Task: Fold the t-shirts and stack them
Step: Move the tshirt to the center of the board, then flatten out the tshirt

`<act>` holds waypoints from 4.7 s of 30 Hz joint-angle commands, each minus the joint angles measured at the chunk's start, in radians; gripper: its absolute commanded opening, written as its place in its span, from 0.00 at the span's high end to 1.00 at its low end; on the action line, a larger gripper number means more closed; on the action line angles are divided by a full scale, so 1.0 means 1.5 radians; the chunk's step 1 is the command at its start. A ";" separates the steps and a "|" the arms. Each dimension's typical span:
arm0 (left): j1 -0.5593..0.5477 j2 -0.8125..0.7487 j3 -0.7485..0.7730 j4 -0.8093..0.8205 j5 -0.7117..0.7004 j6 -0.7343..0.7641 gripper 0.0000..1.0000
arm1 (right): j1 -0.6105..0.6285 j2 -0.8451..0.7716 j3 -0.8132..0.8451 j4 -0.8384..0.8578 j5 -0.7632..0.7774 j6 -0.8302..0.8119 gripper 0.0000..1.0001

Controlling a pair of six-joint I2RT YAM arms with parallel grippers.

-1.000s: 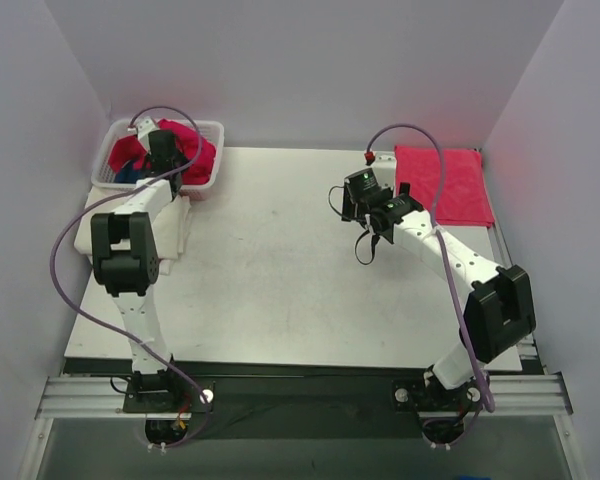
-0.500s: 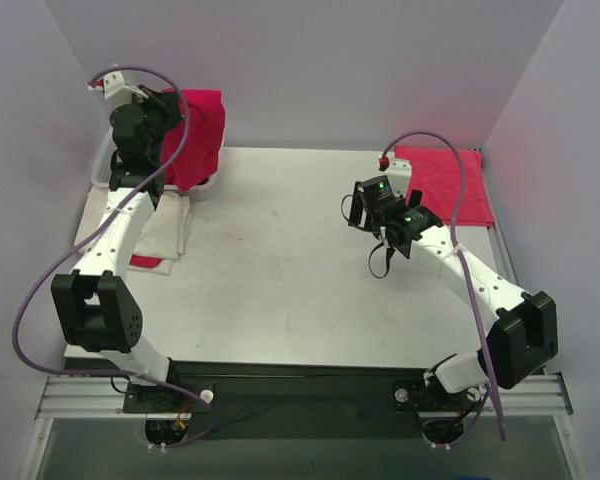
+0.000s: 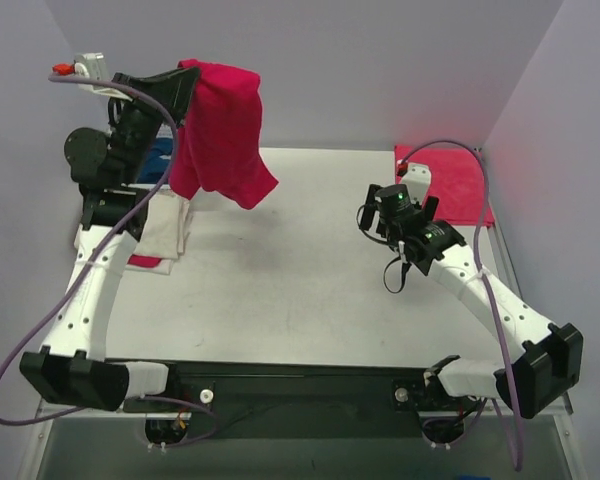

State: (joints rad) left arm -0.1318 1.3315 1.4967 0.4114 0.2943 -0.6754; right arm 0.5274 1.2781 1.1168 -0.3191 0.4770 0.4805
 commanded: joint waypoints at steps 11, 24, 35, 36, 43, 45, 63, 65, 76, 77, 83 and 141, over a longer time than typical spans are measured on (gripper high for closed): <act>-0.130 -0.247 -0.306 0.014 0.138 -0.062 1.00 | -0.010 -0.065 -0.076 -0.009 0.059 0.024 0.08; -0.138 -0.218 -0.561 -0.085 -0.071 -0.015 1.00 | 0.017 -0.033 -0.118 -0.007 0.027 0.043 0.08; -0.130 0.021 -0.489 -0.023 -0.284 -0.039 1.00 | 0.194 0.115 -0.076 0.032 -0.032 0.005 0.08; -0.129 0.037 -0.479 -0.016 -0.285 -0.038 1.00 | 0.210 0.127 -0.053 0.032 -0.036 0.002 0.08; -0.117 0.153 -0.375 -0.015 -0.290 -0.034 1.00 | 0.297 0.179 -0.007 0.081 -0.078 0.003 0.06; -0.115 0.184 -0.342 -0.027 -0.284 -0.029 1.00 | 0.298 0.181 -0.002 0.094 -0.111 0.005 0.07; -0.074 0.280 -0.304 -0.072 -0.266 -0.033 1.00 | 0.295 0.356 0.116 0.199 -0.270 -0.009 0.47; -0.071 0.283 -0.310 -0.071 -0.261 -0.034 1.00 | 0.293 0.371 0.127 0.201 -0.276 -0.011 0.49; -0.054 0.280 -0.325 -0.066 -0.238 -0.031 1.00 | 0.271 0.416 0.151 0.172 -0.267 0.000 0.57; -0.051 0.279 -0.325 -0.066 -0.238 -0.031 1.00 | 0.271 0.413 0.150 0.166 -0.254 0.001 0.55; -0.044 0.279 -0.331 -0.062 -0.229 -0.031 1.00 | 0.253 0.424 0.149 0.142 -0.230 0.006 0.66; -0.292 0.080 -0.614 -0.218 -0.398 -0.023 0.43 | 0.003 -0.003 0.179 0.014 -0.006 -0.106 1.00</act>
State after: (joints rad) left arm -0.5690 1.3930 0.5369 0.0540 -0.2752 -0.6991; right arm 0.5453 1.3140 1.3960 -0.3126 0.4824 0.2977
